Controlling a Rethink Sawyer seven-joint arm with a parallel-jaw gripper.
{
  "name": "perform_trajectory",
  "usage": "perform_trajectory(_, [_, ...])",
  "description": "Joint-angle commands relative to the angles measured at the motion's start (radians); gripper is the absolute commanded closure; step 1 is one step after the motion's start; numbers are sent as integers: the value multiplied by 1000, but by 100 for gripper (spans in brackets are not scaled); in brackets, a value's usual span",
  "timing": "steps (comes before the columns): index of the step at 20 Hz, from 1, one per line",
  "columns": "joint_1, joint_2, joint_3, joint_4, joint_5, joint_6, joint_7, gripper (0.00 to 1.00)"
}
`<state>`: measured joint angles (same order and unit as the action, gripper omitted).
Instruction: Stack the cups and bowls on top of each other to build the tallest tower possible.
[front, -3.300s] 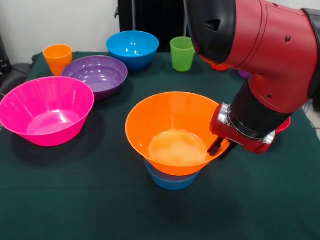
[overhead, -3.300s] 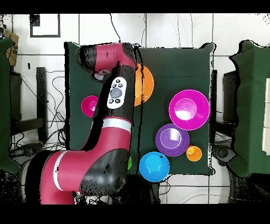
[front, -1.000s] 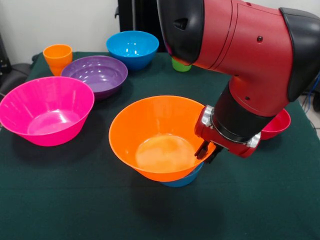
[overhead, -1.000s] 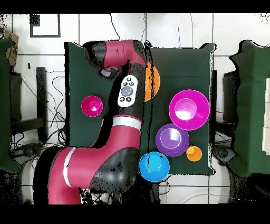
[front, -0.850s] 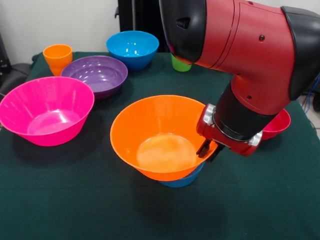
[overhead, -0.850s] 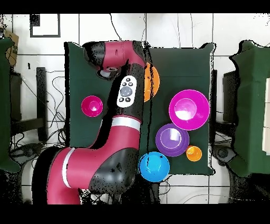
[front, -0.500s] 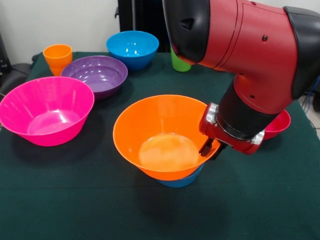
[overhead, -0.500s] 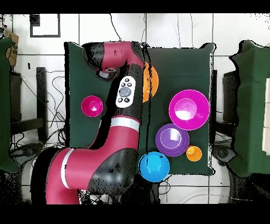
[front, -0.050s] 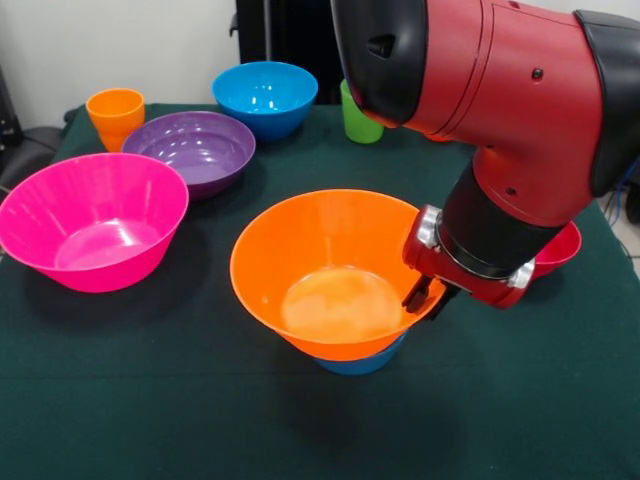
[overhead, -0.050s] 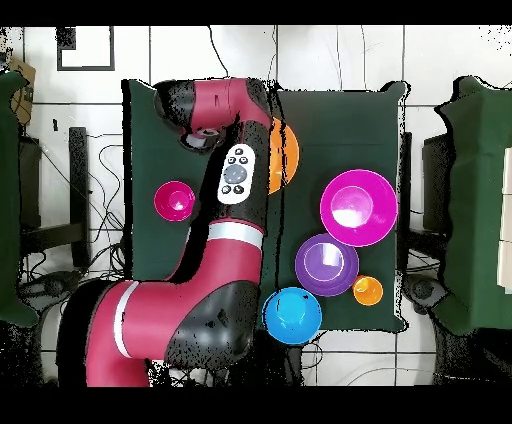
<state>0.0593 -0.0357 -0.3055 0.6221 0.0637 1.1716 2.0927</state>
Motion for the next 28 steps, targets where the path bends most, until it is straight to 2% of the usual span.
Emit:
perform_trajectory(1, [28,40,146,64,17,-46,8,100])
perform_trajectory(28, [20,17,137,119,2,-80,9,100])
